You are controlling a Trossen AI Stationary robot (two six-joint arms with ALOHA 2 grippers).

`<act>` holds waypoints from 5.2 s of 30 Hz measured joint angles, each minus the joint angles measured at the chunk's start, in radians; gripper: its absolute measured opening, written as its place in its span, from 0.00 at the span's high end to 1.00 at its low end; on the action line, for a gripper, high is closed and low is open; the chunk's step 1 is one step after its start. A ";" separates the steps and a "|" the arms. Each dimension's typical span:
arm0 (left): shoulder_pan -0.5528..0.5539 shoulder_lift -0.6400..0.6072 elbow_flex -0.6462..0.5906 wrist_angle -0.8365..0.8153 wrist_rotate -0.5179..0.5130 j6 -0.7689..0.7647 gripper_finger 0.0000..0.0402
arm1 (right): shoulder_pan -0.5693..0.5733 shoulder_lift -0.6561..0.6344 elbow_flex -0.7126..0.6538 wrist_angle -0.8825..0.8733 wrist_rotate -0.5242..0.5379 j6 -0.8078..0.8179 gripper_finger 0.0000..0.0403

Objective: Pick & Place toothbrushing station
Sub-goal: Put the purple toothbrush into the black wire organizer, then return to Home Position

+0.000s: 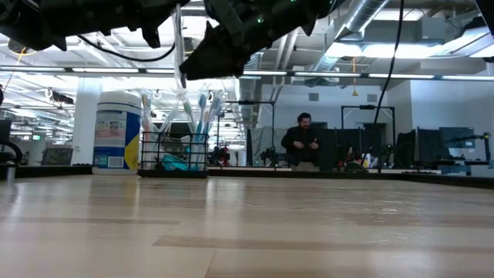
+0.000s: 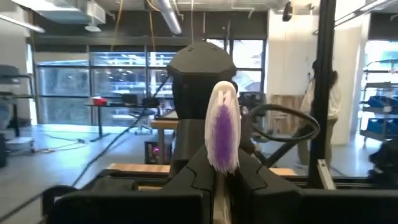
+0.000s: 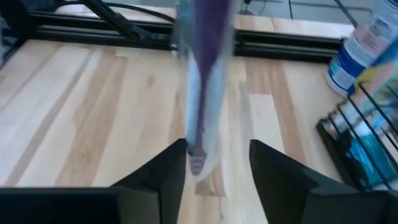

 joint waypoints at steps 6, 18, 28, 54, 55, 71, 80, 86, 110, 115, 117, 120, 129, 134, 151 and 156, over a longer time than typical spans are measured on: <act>0.022 -0.044 0.000 -0.008 -0.064 0.069 0.99 | -0.057 -0.001 0.000 -0.060 0.002 0.044 0.54; 0.061 -0.170 -0.119 -0.014 -0.314 0.148 0.99 | -0.094 -0.001 0.000 -0.126 0.006 0.057 0.59; 0.061 -0.265 -0.180 0.009 -0.600 0.259 0.99 | -0.050 -0.001 0.000 -0.124 0.005 0.044 0.66; 0.478 -0.151 -0.203 0.157 -0.468 0.174 0.99 | -0.042 -0.001 0.000 -0.104 0.005 -0.059 0.70; 0.494 -0.136 -0.203 0.163 -0.454 0.163 0.99 | -0.045 -0.001 0.000 -0.101 0.005 -0.059 0.70; 0.588 0.136 -0.202 0.320 -0.317 0.020 0.99 | -0.077 -0.001 0.000 -0.089 0.005 -0.086 0.70; 0.589 0.190 -0.202 0.330 -0.318 0.021 0.99 | -0.080 -0.001 0.000 -0.101 0.005 -0.086 0.70; 0.589 0.190 -0.202 0.324 -0.343 0.024 0.99 | -0.080 -0.001 0.000 -0.117 0.005 -0.085 0.70; 0.588 0.191 -0.202 0.143 -0.340 -0.047 0.97 | -0.080 0.000 0.000 -0.125 0.005 -0.082 0.70; 0.588 0.191 -0.202 0.092 -0.340 -0.083 0.98 | -0.080 0.000 0.000 -0.125 0.005 -0.083 0.70; 0.588 0.191 -0.202 0.079 -0.340 -0.099 0.98 | -0.080 0.000 0.000 -0.125 0.005 -0.082 0.70; 0.588 0.191 -0.202 0.077 -0.341 -0.111 0.96 | -0.080 0.000 0.000 -0.125 0.005 -0.083 0.70; 0.588 0.191 -0.203 0.032 -0.351 -0.123 0.95 | -0.080 0.000 0.000 -0.125 0.005 -0.083 0.69; 0.588 0.168 -0.203 0.038 -0.346 -0.114 0.92 | -0.080 0.000 0.000 -0.125 0.005 -0.083 0.69; 0.588 0.161 -0.203 0.045 -0.334 -0.112 0.62 | -0.086 0.000 -0.001 -0.125 0.005 -0.083 0.69; 0.588 0.131 -0.203 0.048 -0.332 -0.112 0.52 | -0.087 0.000 -0.001 -0.125 0.005 -0.083 0.69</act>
